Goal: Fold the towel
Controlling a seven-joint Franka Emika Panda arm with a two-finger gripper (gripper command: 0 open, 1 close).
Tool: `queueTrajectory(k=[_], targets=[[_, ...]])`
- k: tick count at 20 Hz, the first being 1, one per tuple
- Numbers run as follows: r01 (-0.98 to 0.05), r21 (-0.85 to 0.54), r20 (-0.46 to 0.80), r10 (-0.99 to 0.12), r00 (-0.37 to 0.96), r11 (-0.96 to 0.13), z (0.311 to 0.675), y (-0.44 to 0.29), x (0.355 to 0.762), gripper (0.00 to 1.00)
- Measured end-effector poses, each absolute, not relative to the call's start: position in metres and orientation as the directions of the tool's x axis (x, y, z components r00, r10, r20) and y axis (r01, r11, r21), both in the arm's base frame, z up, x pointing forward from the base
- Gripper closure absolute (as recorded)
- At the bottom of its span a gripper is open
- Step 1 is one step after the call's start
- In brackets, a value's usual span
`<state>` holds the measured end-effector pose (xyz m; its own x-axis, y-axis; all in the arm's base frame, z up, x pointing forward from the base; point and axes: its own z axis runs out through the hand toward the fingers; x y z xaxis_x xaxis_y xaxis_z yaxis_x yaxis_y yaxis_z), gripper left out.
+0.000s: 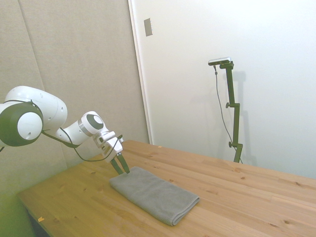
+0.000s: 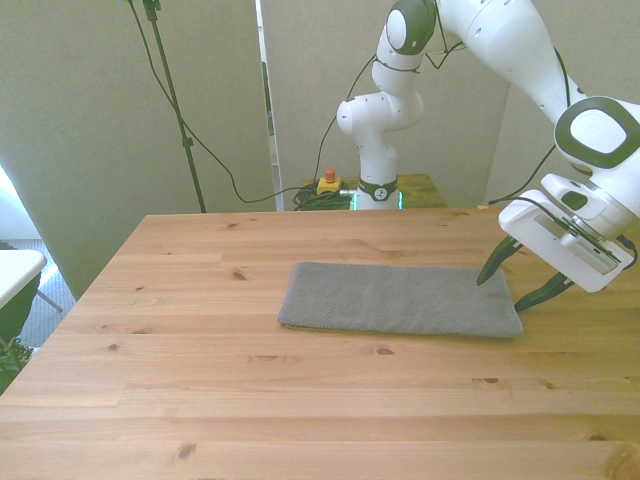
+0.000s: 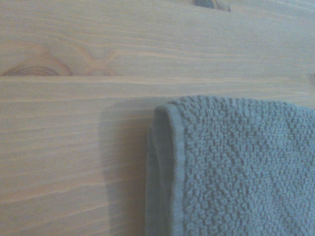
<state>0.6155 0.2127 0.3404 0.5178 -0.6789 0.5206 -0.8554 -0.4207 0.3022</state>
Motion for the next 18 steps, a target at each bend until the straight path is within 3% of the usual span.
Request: queueTrajectory(k=[1,2,18], targets=[[-0.854,0.310,0.529,-0.671,0.519,-0.417,0.339,0.210,0.615,0.00],[-0.854,0.321,0.534,-0.666,0.521,-0.410,0.338,0.207,0.615,1.00],[-0.846,0.326,0.547,-0.646,0.533,-0.422,0.330,0.194,0.612,1.00]])
